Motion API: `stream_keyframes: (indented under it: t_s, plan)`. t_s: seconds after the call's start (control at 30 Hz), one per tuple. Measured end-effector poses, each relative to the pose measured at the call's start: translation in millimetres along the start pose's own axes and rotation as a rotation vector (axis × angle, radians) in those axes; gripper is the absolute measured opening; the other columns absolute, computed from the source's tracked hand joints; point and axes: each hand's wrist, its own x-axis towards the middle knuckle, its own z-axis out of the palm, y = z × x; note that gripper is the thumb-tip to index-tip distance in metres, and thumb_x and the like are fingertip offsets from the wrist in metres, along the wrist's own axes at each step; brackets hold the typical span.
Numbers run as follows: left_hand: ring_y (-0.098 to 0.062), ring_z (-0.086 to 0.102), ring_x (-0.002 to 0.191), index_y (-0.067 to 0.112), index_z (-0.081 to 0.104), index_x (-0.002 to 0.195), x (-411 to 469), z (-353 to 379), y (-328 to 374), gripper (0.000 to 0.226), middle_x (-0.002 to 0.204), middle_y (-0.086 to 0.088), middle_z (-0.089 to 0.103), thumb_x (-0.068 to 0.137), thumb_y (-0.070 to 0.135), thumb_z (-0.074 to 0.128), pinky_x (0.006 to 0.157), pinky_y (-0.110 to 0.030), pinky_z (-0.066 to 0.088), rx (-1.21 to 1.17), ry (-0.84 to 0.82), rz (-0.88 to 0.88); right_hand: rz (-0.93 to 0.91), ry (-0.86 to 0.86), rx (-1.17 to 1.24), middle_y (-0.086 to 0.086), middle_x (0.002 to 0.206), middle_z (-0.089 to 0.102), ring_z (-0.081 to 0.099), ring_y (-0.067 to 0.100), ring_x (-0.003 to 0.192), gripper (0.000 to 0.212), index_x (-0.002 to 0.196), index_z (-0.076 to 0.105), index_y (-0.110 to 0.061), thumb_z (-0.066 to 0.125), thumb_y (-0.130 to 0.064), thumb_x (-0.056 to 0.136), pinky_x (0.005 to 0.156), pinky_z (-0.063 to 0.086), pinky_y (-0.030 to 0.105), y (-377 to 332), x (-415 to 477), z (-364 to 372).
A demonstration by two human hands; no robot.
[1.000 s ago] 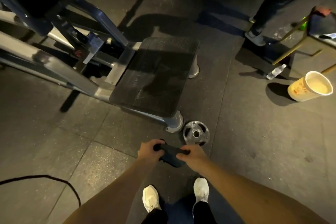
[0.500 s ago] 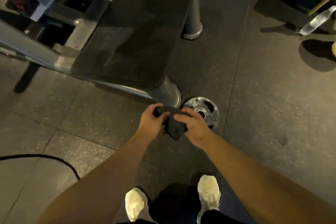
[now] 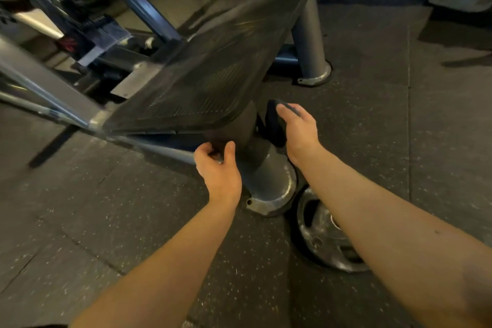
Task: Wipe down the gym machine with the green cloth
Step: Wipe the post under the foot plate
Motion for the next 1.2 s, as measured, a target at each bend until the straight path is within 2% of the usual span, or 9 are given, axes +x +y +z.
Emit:
stream_keyframes:
  t_s: [0.1,0.2,0.37,0.5,0.53,0.67,0.83,1.0,1.2]
  plan:
    - [-0.008,0.058,0.108,0.026,0.048,0.126,3,1,-2,0.04,0.119,0.007,0.055,0.095,0.03,0.071,0.096,-0.023,0.05,-0.023,0.04,0.041,-0.045,-0.121,-0.048,0.006,0.108,0.071,0.067,0.024,0.104,0.019,0.104,0.073,-0.022,0.058,-0.033,0.102,0.083,0.057,0.038,-6,6,20]
    - [-0.01,0.059,0.108,0.028,0.05,0.125,8,-1,1,0.038,0.118,0.005,0.058,0.094,0.036,0.071,0.098,-0.029,0.051,-0.039,0.04,0.051,-0.04,-0.192,-0.098,-0.003,0.106,0.069,0.063,0.014,0.102,0.021,0.1,0.07,-0.03,0.05,-0.032,0.106,0.087,0.05,0.032,-6,10,25]
    - [-0.01,0.06,0.104,0.025,0.048,0.129,16,-8,15,0.049,0.117,0.005,0.059,0.092,0.044,0.072,0.09,-0.023,0.051,-0.007,-0.01,0.016,-0.128,-0.227,-0.256,-0.007,0.132,0.061,0.056,0.014,0.123,0.032,0.137,0.058,-0.031,0.05,-0.024,0.106,0.104,0.05,0.038,-7,25,28]
    - [-0.004,0.061,0.102,0.033,0.047,0.12,16,-12,22,0.042,0.116,0.01,0.061,0.09,0.04,0.075,0.078,-0.013,0.045,0.029,-0.033,0.038,-0.101,-0.264,-0.237,-0.022,0.111,0.06,0.057,-0.006,0.098,0.041,0.148,0.049,-0.026,0.042,-0.017,0.109,0.078,0.044,0.012,-16,24,41]
    - [-0.003,0.062,0.101,0.033,0.047,0.12,16,-13,22,0.042,0.115,0.011,0.062,0.089,0.038,0.076,0.077,-0.013,0.045,0.04,-0.037,0.04,-0.087,-0.274,-0.232,-0.022,0.114,0.061,0.058,-0.006,0.101,0.042,0.15,0.047,-0.026,0.04,-0.016,0.109,0.08,0.044,0.011,-17,23,43]
    - [0.001,0.063,0.095,0.032,0.048,0.118,20,-17,21,0.048,0.108,0.015,0.063,0.084,0.035,0.082,0.073,-0.011,0.047,0.083,-0.062,0.048,-0.094,-0.314,-0.251,-0.005,0.158,0.042,0.034,0.014,0.148,0.047,0.157,0.033,-0.03,0.036,-0.023,0.111,0.119,0.027,0.033,-8,26,45]
    - [-0.001,0.063,0.104,0.033,0.047,0.123,28,-17,20,0.062,0.114,0.016,0.064,0.077,0.039,0.088,0.09,-0.018,0.049,0.106,-0.08,0.062,-0.095,-0.307,-0.254,-0.01,0.156,0.04,0.031,0.002,0.138,0.045,0.156,0.036,-0.027,0.037,-0.029,0.111,0.113,0.024,0.023,24,31,22]
    - [-0.004,0.064,0.106,0.032,0.047,0.124,31,-21,24,0.066,0.113,0.015,0.066,0.074,0.037,0.09,0.099,-0.029,0.053,0.099,-0.121,0.061,0.063,-0.176,-0.247,0.002,0.153,0.051,0.04,0.024,0.146,0.04,0.148,0.051,-0.027,0.045,-0.031,0.109,0.123,0.03,0.048,47,29,9]
    - [-0.005,0.063,0.113,0.036,0.047,0.13,39,-22,18,0.076,0.12,0.017,0.066,0.069,0.042,0.092,0.102,-0.04,0.055,0.112,-0.123,0.095,-0.246,-0.222,-0.218,-0.008,0.158,0.043,0.034,0.011,0.148,0.046,0.152,0.044,-0.026,0.049,-0.019,0.107,0.123,0.031,0.042,9,16,48]
